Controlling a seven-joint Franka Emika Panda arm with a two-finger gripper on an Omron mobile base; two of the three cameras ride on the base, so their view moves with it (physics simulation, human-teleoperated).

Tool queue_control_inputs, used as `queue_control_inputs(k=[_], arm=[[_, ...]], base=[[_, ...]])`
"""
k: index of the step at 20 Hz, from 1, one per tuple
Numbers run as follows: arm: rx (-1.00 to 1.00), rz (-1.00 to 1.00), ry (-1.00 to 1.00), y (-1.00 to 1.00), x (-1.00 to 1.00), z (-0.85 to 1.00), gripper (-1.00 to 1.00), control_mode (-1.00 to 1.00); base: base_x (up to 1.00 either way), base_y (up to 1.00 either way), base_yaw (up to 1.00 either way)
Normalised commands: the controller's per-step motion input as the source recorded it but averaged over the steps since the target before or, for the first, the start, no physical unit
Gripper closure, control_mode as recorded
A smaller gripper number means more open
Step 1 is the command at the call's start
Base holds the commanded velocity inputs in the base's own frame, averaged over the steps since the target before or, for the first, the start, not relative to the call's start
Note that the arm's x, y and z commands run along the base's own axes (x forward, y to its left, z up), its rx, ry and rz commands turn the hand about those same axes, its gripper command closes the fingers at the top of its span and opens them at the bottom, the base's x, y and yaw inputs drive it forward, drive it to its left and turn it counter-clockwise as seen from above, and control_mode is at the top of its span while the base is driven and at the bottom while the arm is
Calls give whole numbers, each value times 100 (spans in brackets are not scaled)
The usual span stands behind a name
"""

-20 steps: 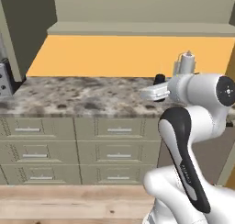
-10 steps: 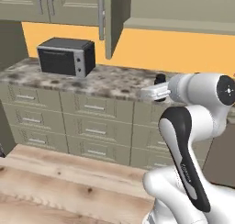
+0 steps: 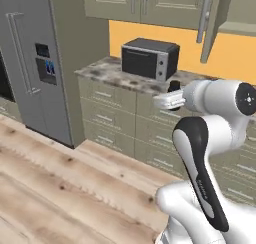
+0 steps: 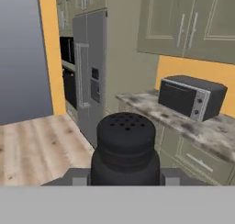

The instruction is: Collect the turmeric, mayonnaise, and shaker from the cabinet and place them next to the stove.

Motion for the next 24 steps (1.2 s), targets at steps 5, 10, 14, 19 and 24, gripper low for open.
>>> queue_control_inputs(k=[5, 10, 14, 19, 24], arm=[[0, 0, 0, 0, 0, 0, 100, 100], [0, 0, 0, 0, 0, 0, 100, 100], [0, 0, 0, 0, 0, 0, 100, 100], [0, 0, 0, 0, 0, 0, 100, 100], [0, 0, 0, 0, 0, 0, 100, 100]], base=[[70, 30, 46], [63, 28, 49], [99, 3, 44], [100, 1, 42], [100, 4, 41]])
